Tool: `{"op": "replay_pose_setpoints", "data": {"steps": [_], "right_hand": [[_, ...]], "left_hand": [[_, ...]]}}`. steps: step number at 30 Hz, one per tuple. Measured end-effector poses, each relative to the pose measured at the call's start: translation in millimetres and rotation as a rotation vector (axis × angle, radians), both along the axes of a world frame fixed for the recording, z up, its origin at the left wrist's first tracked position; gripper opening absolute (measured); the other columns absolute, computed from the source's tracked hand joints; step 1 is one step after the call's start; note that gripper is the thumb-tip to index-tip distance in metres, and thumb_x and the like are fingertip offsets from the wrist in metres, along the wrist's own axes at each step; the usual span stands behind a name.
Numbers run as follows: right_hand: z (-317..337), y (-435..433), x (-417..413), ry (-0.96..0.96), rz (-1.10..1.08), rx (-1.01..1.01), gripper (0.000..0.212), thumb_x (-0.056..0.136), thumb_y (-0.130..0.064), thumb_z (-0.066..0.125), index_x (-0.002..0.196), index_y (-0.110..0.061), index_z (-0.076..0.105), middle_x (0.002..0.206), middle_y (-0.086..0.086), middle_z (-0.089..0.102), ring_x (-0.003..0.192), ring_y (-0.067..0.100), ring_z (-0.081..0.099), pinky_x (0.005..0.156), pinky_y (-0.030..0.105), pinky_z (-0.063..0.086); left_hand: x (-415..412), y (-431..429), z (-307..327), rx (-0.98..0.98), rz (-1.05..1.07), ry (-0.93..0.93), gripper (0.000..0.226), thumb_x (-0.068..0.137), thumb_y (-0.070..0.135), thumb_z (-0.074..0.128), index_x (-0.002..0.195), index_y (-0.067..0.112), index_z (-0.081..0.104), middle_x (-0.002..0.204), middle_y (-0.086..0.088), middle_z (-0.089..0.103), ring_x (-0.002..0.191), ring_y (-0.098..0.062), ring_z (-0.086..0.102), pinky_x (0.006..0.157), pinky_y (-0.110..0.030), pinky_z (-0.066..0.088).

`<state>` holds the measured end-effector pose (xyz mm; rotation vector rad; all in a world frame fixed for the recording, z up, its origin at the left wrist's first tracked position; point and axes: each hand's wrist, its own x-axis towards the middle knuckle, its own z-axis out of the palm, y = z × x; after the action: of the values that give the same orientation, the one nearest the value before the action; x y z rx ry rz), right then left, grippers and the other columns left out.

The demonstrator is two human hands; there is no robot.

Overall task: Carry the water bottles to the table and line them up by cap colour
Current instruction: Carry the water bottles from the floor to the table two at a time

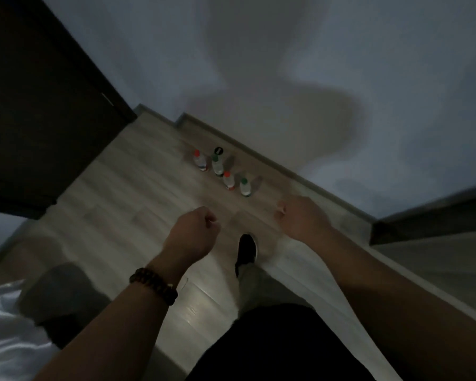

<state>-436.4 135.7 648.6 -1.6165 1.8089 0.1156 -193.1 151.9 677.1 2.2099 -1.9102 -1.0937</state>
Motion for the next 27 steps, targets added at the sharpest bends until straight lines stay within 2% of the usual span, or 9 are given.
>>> {"op": "replay_pose_setpoints", "data": {"steps": [5, 8, 13, 15, 19, 23, 27], "right_hand": [[-57, -102, 30, -0.011, -0.078, 0.075, 0.037, 0.102, -0.036, 0.055, 0.132, -0.015, 0.058, 0.129, 0.01, 0.064, 0.117, 0.027, 0.061, 0.098, 0.04, 0.052], [-94, -150, 45, -0.023, -0.119, 0.132, 0.047, 0.102, -0.037, 0.056, 0.143, -0.016, 0.051, 0.139, 0.011, 0.06, 0.128, 0.028, 0.057, 0.105, 0.04, 0.048], [-163, -192, 70, -0.051, -0.233, 0.241, 0.058, 0.101, -0.037, 0.059, 0.151, -0.014, 0.041, 0.143, 0.013, 0.057, 0.133, 0.029, 0.053, 0.108, 0.039, 0.046], [-194, -199, 81, -0.058, -0.291, 0.264, 0.06, 0.1, -0.036, 0.062, 0.151, -0.014, 0.041, 0.142, 0.013, 0.058, 0.133, 0.03, 0.053, 0.106, 0.037, 0.044], [-263, -207, 103, -0.081, -0.446, 0.286, 0.064, 0.097, -0.036, 0.066, 0.152, -0.015, 0.039, 0.141, 0.013, 0.058, 0.131, 0.029, 0.054, 0.101, 0.031, 0.042], [-340, -212, 121, -0.064, -0.604, 0.288, 0.066, 0.096, -0.042, 0.066, 0.152, -0.019, 0.039, 0.143, 0.011, 0.057, 0.13, 0.029, 0.056, 0.095, 0.03, 0.043], [-417, -212, 133, -0.102, -0.729, 0.264, 0.068, 0.096, -0.043, 0.067, 0.152, -0.018, 0.039, 0.139, 0.009, 0.06, 0.125, 0.028, 0.058, 0.089, 0.028, 0.042]], "left_hand": [[28, -107, -43, 0.094, -0.02, 0.026, 0.024, 0.099, 0.031, 0.063, 0.119, 0.017, 0.067, 0.112, -0.001, 0.072, 0.104, -0.019, 0.066, 0.09, -0.031, 0.052], [40, -162, -76, 0.113, -0.01, 0.034, 0.023, 0.099, 0.028, 0.061, 0.117, 0.017, 0.068, 0.113, -0.005, 0.073, 0.107, -0.025, 0.066, 0.092, -0.035, 0.053], [55, -223, -151, 0.15, -0.049, 0.049, 0.022, 0.097, 0.024, 0.062, 0.117, 0.017, 0.069, 0.114, -0.008, 0.073, 0.109, -0.03, 0.066, 0.094, -0.04, 0.052], [61, -241, -188, 0.162, -0.089, 0.067, 0.021, 0.097, 0.024, 0.063, 0.116, 0.016, 0.069, 0.114, -0.008, 0.074, 0.109, -0.03, 0.066, 0.094, -0.039, 0.053], [74, -270, -267, 0.211, -0.135, 0.082, 0.02, 0.096, 0.024, 0.064, 0.114, 0.015, 0.068, 0.115, -0.008, 0.074, 0.111, -0.03, 0.066, 0.088, -0.03, 0.048], [82, -294, -342, 0.271, -0.227, 0.081, 0.023, 0.095, 0.025, 0.064, 0.115, 0.014, 0.065, 0.115, -0.008, 0.072, 0.111, -0.03, 0.065, 0.087, -0.031, 0.048], [91, -313, -406, 0.248, -0.31, 0.053, 0.027, 0.096, 0.03, 0.067, 0.118, 0.015, 0.062, 0.113, -0.008, 0.072, 0.11, -0.028, 0.065, 0.088, -0.03, 0.047]]}}
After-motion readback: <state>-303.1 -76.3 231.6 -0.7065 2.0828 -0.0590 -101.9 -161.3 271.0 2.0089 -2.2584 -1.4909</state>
